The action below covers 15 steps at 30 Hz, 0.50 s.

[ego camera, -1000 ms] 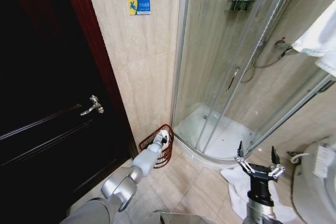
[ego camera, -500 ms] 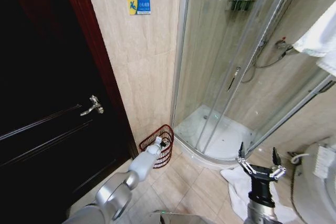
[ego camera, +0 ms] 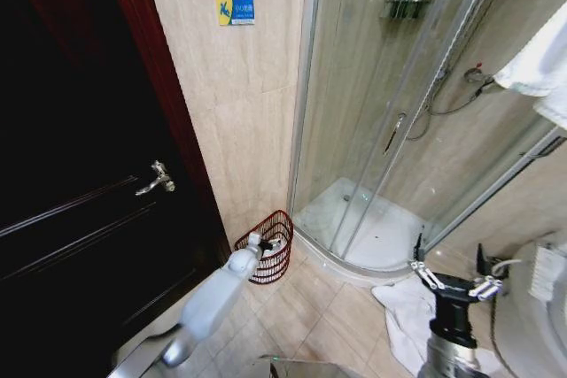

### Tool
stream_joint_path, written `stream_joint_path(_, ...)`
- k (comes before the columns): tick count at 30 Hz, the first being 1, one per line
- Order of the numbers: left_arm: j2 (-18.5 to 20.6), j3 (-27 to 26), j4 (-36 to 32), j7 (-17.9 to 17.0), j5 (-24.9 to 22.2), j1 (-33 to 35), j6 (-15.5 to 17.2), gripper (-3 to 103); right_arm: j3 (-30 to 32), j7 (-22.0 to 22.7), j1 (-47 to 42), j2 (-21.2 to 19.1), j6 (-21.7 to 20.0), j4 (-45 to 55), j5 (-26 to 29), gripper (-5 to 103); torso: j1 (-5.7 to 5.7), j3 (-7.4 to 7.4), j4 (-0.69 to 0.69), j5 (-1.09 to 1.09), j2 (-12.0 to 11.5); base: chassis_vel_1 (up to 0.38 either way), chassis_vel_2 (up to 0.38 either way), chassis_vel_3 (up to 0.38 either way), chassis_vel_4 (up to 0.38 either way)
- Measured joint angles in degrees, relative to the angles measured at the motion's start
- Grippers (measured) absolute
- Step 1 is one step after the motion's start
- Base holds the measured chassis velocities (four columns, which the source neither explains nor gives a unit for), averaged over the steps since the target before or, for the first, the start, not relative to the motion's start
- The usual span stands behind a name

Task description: Discard the used towel into the hamper.

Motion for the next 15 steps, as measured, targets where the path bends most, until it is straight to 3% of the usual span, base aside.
stream_joint_path(3, 2.27, -4.10, -9.32, -0.49, -0.26, 7.42, 0.51, 100, 0.04, 0.42, -0.33, 0.00, -1.40, 1.31, 0.59, 100, 0.00, 0.00, 0.00, -0.01, 0.00, 0.000, 0.000, 0.000, 0.000)
stream_joint_path(5, 2.91, -4.99, -11.62, -0.57, -0.37, 9.45, 0.57, 100, 0.00, 0.65, -0.30, 0.00, -1.90, 1.49, 0.59, 100, 0.00, 0.00, 0.00, -0.01, 0.00, 0.000, 0.000, 0.000, 0.000)
stream_joint_path(7, 5.13, -10.18, -19.62, -0.38, -0.51, 16.25, 0.81, 100, -0.80, 1.73, 0.27, 0.00, -4.69, 3.26, 0.12, 100, -0.01, -0.01, 0.00, 0.01, 0.00, 0.000, 0.000, 0.000, 0.000)
stream_joint_path(13, 4.47, -15.32, -26.29, -0.42, -0.66, 21.09, 0.88, 100, -1.42, 2.34, 0.86, -0.06, -7.55, 6.05, -0.28, 100, -0.01, 0.00, 0.00, 0.00, 0.00, 0.000, 0.000, 0.000, 0.000)
stream_joint_path(15, 2.54, -17.88, -30.29, -0.63, 0.59, 24.04, 0.57, 100, -1.32, 2.64, 1.42, -0.60, -9.74, 7.88, 0.67, 100, 0.00, 0.00, 0.00, 0.00, 0.00, 0.000, 0.000, 0.000, 0.000)
